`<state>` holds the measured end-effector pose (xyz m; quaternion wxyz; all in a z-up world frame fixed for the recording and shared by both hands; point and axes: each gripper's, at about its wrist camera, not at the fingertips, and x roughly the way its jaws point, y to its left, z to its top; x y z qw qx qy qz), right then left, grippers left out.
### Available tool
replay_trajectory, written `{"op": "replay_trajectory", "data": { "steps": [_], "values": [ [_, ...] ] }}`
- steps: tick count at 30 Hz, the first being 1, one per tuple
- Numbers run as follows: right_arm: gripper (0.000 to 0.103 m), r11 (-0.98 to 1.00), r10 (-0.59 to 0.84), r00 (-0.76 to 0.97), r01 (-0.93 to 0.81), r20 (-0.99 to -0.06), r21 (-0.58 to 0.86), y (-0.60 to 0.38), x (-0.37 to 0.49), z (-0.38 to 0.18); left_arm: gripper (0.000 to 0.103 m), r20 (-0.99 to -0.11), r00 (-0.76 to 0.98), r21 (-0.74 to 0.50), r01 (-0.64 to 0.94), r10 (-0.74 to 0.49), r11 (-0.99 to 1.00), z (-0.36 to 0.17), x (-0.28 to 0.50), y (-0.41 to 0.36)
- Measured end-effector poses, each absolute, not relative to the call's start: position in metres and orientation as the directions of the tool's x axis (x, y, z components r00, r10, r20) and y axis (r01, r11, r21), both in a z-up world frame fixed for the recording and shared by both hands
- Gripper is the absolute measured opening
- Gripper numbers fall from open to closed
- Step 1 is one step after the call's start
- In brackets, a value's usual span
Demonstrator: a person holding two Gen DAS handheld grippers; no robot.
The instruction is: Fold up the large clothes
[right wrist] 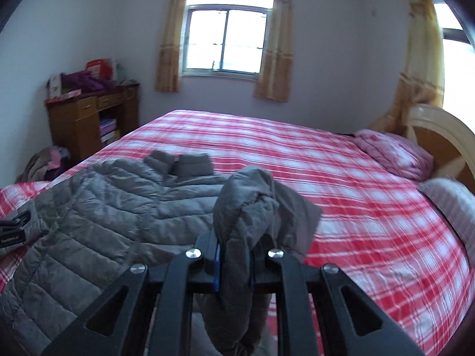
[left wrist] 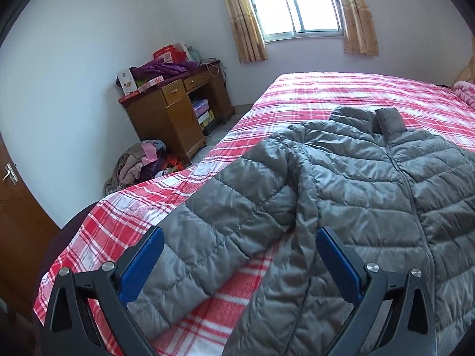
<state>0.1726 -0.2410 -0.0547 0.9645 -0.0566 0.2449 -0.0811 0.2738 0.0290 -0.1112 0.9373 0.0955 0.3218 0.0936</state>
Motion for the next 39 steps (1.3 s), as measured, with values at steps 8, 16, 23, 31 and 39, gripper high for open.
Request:
{"op": "replay_trajectory", "data": {
  "steps": [8,16,23,31,39],
  "values": [
    [0.015,0.977,-0.125,0.85,0.017,-0.512,-0.212,-0.17,0.228,-0.109,0.102,-0.609,0.738,0.269,-0.151,0.289,0.951,-0.141,0.306,0.034],
    [0.021,0.983,-0.072,0.813,-0.039,-0.577,-0.178,-0.14,0.259,-0.147,0.102,-0.65,0.685,0.285,-0.18,0.328,0.942,-0.162,0.334,0.041],
    [0.086,0.983,0.074,0.806,-0.158,-0.587,-0.093,-0.122,0.237,-0.137,0.102,-0.629,0.695,0.291,-0.205,0.348,0.934,-0.133,0.325,0.057],
    [0.086,0.988,0.103,0.858,-0.149,-0.503,-0.051,-0.164,0.167,-0.115,0.102,-0.617,0.759,0.199,-0.106,0.209,0.974,-0.092,0.309,0.001],
    [0.086,0.975,-0.222,0.799,0.197,-0.559,-0.107,-0.277,0.167,-0.16,0.102,-0.751,0.66,0.117,0.121,0.008,0.986,-0.143,0.336,-0.106]
  ]
}}
